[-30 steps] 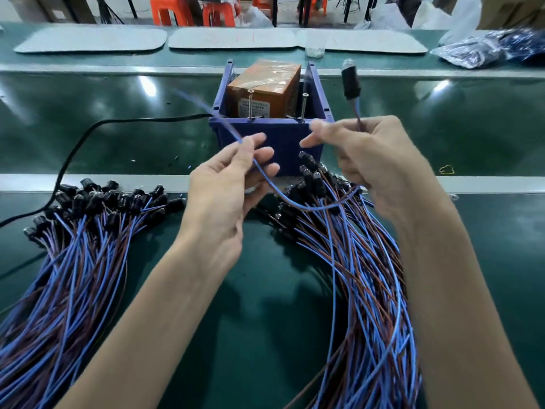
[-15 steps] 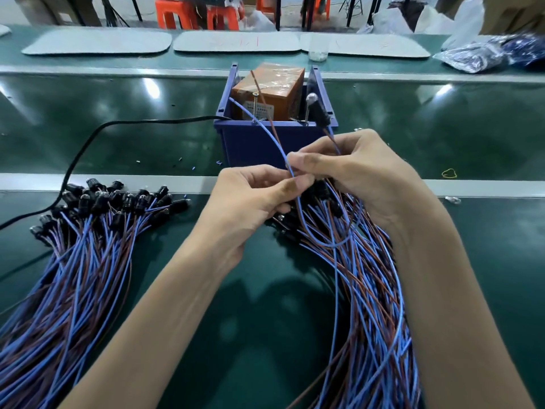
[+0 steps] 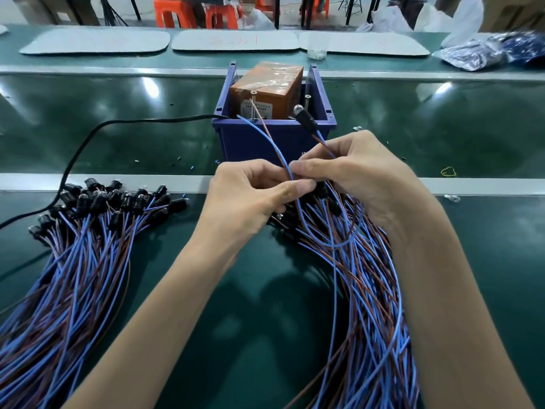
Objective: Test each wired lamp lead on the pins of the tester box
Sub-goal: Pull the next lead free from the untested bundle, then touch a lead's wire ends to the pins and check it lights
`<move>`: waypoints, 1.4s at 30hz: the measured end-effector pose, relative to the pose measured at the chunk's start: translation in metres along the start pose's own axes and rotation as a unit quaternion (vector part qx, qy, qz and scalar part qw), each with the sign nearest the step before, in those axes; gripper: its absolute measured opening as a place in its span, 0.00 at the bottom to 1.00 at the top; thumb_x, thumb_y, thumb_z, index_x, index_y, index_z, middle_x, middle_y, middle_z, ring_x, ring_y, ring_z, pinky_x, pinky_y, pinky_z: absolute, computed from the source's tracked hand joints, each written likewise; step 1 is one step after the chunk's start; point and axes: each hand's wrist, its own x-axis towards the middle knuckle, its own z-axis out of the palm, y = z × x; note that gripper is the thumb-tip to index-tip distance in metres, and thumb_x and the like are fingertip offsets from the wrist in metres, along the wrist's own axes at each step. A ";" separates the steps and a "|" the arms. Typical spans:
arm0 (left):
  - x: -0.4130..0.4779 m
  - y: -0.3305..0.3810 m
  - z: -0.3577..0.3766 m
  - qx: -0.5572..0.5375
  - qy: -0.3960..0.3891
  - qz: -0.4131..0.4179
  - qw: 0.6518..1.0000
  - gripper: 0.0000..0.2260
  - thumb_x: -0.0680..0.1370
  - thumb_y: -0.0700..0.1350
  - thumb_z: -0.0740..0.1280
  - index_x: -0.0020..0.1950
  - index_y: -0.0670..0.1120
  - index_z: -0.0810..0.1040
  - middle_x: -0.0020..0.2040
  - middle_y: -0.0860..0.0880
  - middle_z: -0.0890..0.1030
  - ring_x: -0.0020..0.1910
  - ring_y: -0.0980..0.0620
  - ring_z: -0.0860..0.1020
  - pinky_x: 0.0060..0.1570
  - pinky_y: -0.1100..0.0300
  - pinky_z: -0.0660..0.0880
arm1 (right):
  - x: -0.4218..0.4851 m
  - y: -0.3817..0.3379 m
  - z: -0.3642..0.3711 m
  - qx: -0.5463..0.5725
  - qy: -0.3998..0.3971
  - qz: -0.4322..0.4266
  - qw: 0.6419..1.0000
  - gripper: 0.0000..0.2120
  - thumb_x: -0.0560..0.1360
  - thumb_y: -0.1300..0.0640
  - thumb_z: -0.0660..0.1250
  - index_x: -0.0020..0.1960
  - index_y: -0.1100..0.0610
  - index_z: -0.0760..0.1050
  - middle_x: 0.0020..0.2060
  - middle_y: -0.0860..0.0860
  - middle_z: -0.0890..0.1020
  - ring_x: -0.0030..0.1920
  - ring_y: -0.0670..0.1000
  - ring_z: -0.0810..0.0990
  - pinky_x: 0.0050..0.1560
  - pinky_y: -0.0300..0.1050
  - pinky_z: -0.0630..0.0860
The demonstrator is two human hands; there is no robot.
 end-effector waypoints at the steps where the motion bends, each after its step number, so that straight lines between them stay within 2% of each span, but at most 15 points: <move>1: 0.001 0.000 0.000 -0.001 0.008 0.001 1.000 0.07 0.65 0.45 0.78 0.35 0.47 0.81 0.31 0.51 0.82 0.28 0.60 0.75 0.30 0.70 0.71 | 0.001 0.000 -0.001 0.011 0.006 0.001 1.000 0.07 0.69 0.58 0.75 0.34 0.57 0.81 0.28 0.50 0.82 0.29 0.45 0.78 0.34 0.36 0.74; 4: 0.003 0.000 -0.002 0.008 0.015 0.005 1.000 0.08 0.65 0.46 0.79 0.35 0.47 0.80 0.29 0.51 0.80 0.26 0.59 0.73 0.29 0.70 0.70 | 0.001 -0.001 -0.001 0.014 0.004 -0.005 1.000 0.09 0.70 0.54 0.75 0.35 0.58 0.81 0.28 0.49 0.82 0.26 0.41 0.77 0.29 0.30 0.70; 7: 0.001 0.000 -0.001 0.060 0.001 0.024 0.998 0.09 0.64 0.49 0.79 0.37 0.48 0.83 0.30 0.50 0.82 0.28 0.58 0.73 0.32 0.64 0.71 | 0.000 0.000 0.001 -0.020 -0.027 -0.016 0.999 0.08 0.68 0.53 0.76 0.35 0.56 0.83 0.30 0.50 0.82 0.32 0.45 0.77 0.40 0.41 0.74; 9: 0.000 -0.001 0.000 0.086 0.002 0.031 0.996 0.09 0.63 0.51 0.79 0.38 0.49 0.84 0.33 0.52 0.84 0.30 0.59 0.75 0.34 0.62 0.72 | 0.000 0.001 0.002 -0.018 -0.027 -0.015 0.999 0.07 0.68 0.55 0.76 0.33 0.54 0.82 0.30 0.51 0.82 0.33 0.47 0.76 0.42 0.45 0.74; 12: 0.001 -0.002 0.001 0.073 0.020 0.026 0.997 0.10 0.64 0.51 0.79 0.36 0.48 0.82 0.33 0.51 0.84 0.30 0.59 0.75 0.34 0.64 0.71 | 0.000 0.000 0.003 -0.007 -0.009 -0.017 1.000 0.08 0.68 0.56 0.76 0.33 0.57 0.81 0.28 0.49 0.80 0.32 0.46 0.75 0.40 0.42 0.73; 14: 0.002 -0.003 0.001 0.043 0.027 0.028 0.998 0.09 0.65 0.48 0.79 0.35 0.47 0.80 0.31 0.52 0.82 0.30 0.59 0.74 0.32 0.67 0.71 | 0.000 -0.001 0.004 0.004 -0.001 -0.017 1.000 0.09 0.69 0.56 0.76 0.36 0.61 0.80 0.30 0.52 0.80 0.33 0.49 0.75 0.40 0.43 0.72; 18: 0.002 -0.005 0.003 -0.004 0.059 0.048 0.997 0.07 0.71 0.44 0.75 0.37 0.46 0.78 0.30 0.53 0.80 0.30 0.59 0.75 0.34 0.67 0.73 | -0.002 -0.004 0.007 0.062 0.010 -0.028 0.998 0.07 0.74 0.61 0.71 0.39 0.62 0.75 0.30 0.54 0.82 0.30 0.47 0.80 0.35 0.36 0.76; 21: 0.006 -0.004 -0.001 -0.058 0.118 0.066 0.989 0.04 0.75 0.40 0.71 0.43 0.46 0.78 0.33 0.53 0.80 0.31 0.57 0.79 0.35 0.66 0.75 | 0.000 -0.007 0.005 0.168 0.048 -0.031 0.984 0.06 0.78 0.65 0.64 0.42 0.61 0.71 0.31 0.52 0.83 0.30 0.47 0.83 0.27 0.32 0.73; 24: 0.012 -0.002 -0.010 -0.064 0.167 0.067 0.982 0.07 0.79 0.38 0.66 0.55 0.48 0.77 0.34 0.53 0.81 0.29 0.59 0.80 0.33 0.69 0.74 | 0.003 -0.007 -0.001 0.204 0.124 -0.045 0.970 0.02 0.78 0.66 0.63 0.49 0.61 0.74 0.29 0.51 0.83 0.28 0.46 0.82 0.31 0.33 0.75; 26: 0.016 -0.005 -0.016 -0.021 0.168 0.057 0.984 0.12 0.80 0.38 0.63 0.61 0.51 0.75 0.33 0.55 0.82 0.27 0.61 0.78 0.31 0.71 0.71 | 0.006 -0.004 -0.004 0.205 0.161 -0.041 0.965 0.07 0.79 0.65 0.62 0.57 0.61 0.72 0.28 0.50 0.83 0.28 0.45 0.81 0.35 0.36 0.78; 27: 0.018 -0.007 -0.018 0.005 0.158 0.049 0.986 0.14 0.81 0.37 0.61 0.63 0.50 0.75 0.34 0.56 0.82 0.26 0.62 0.77 0.30 0.72 0.71 | 0.007 -0.002 -0.005 0.195 0.170 -0.037 0.965 0.08 0.79 0.65 0.62 0.58 0.60 0.71 0.28 0.49 0.83 0.27 0.44 0.80 0.36 0.36 0.78; 30: 0.021 -0.014 -0.020 0.073 0.121 0.028 0.990 0.17 0.81 0.35 0.57 0.68 0.46 0.73 0.38 0.57 0.82 0.25 0.63 0.76 0.36 0.70 0.71 | 0.010 0.001 -0.005 0.161 0.185 -0.017 0.969 0.08 0.79 0.67 0.59 0.49 0.55 0.71 0.27 0.46 0.82 0.22 0.41 0.74 0.26 0.30 0.69; 33: 0.024 -0.020 -0.022 0.104 0.111 0.010 0.988 0.19 0.81 0.35 0.56 0.71 0.44 0.71 0.41 0.59 0.82 0.25 0.63 0.76 0.41 0.65 0.71 | 0.014 0.004 -0.004 0.138 0.200 0.015 0.970 0.11 0.77 0.68 0.56 0.46 0.54 0.72 0.27 0.44 0.81 0.21 0.41 0.71 0.23 0.29 0.65; 38: 0.027 -0.022 -0.025 0.097 0.111 -0.010 0.989 0.20 0.81 0.32 0.54 0.70 0.45 0.71 0.44 0.56 0.81 0.26 0.62 0.78 0.31 0.73 0.70 | 0.017 0.005 -0.007 0.151 0.181 0.057 0.970 0.12 0.77 0.68 0.55 0.52 0.57 0.74 0.25 0.43 0.79 0.24 0.43 0.69 0.19 0.31 0.60; 42: 0.028 -0.022 -0.026 0.090 0.106 -0.010 0.990 0.20 0.80 0.31 0.54 0.67 0.45 0.74 0.44 0.54 0.81 0.26 0.61 0.79 0.28 0.73 0.70 | 0.017 0.003 -0.009 0.174 0.154 0.067 0.970 0.12 0.78 0.69 0.55 0.52 0.59 0.75 0.30 0.48 0.76 0.19 0.41 0.66 0.17 0.31 0.57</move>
